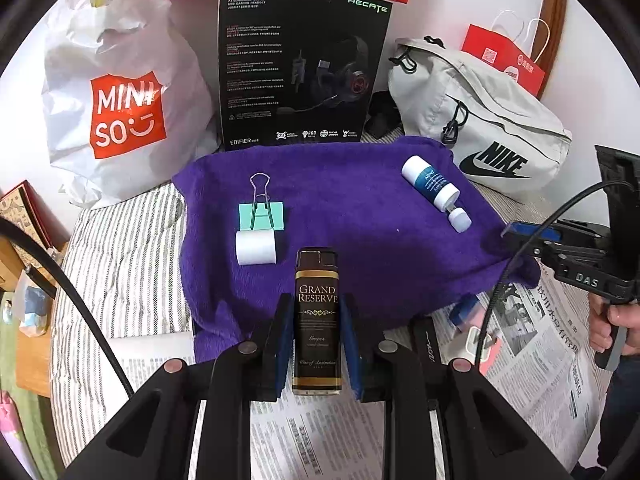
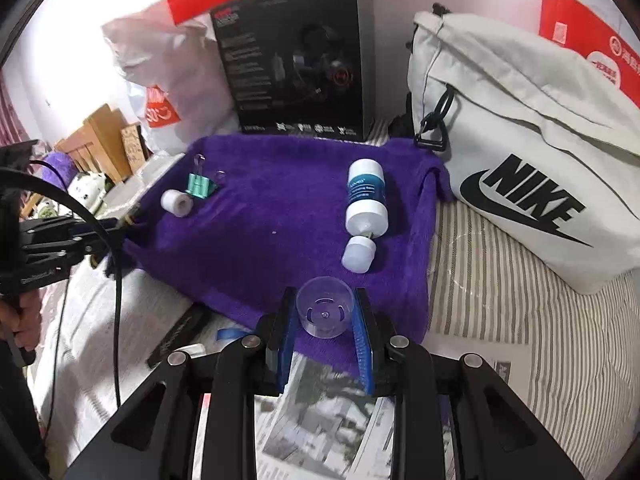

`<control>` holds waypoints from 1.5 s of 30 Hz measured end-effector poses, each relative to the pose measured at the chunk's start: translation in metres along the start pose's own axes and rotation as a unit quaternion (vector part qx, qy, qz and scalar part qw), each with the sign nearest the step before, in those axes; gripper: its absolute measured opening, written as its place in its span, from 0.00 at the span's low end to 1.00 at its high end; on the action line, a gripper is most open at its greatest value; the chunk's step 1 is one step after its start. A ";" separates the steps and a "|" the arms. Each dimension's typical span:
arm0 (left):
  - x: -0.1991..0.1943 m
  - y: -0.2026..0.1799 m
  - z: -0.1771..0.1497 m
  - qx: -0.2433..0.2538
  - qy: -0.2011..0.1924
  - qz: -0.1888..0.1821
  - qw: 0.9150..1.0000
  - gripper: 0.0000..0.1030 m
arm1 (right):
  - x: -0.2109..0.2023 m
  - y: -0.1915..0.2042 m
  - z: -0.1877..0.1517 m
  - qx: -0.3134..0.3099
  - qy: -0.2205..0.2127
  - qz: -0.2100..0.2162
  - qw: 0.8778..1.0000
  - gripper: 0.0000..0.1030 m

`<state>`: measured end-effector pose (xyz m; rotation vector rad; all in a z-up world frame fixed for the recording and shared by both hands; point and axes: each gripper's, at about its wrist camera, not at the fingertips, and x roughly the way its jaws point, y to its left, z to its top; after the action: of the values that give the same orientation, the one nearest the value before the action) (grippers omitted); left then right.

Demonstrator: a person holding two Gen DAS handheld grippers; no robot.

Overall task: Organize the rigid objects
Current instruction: 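Carry the box onto the towel with the left tool while the right tool sets down the cup, then open the left tool to release the box on the towel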

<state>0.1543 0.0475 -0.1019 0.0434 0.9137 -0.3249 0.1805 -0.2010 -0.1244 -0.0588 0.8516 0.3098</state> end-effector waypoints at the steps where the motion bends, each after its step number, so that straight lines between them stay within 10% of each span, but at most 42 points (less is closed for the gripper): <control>1: 0.002 0.001 0.001 -0.001 0.001 -0.001 1.000 0.22 | 0.004 -0.001 0.001 0.000 0.004 -0.001 1.000 0.26; 14: 0.021 0.010 0.016 -0.008 0.011 -0.010 1.000 0.22 | 0.061 -0.006 0.012 -0.003 0.079 -0.016 0.997 0.26; 45: 0.079 0.018 0.025 0.005 0.069 0.004 0.998 0.22 | 0.023 -0.006 0.003 0.018 0.035 -0.005 0.999 0.51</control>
<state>0.2239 0.0398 -0.1505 0.0795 1.0480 -0.3214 0.1987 -0.2010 -0.1398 -0.0403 0.9261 0.2847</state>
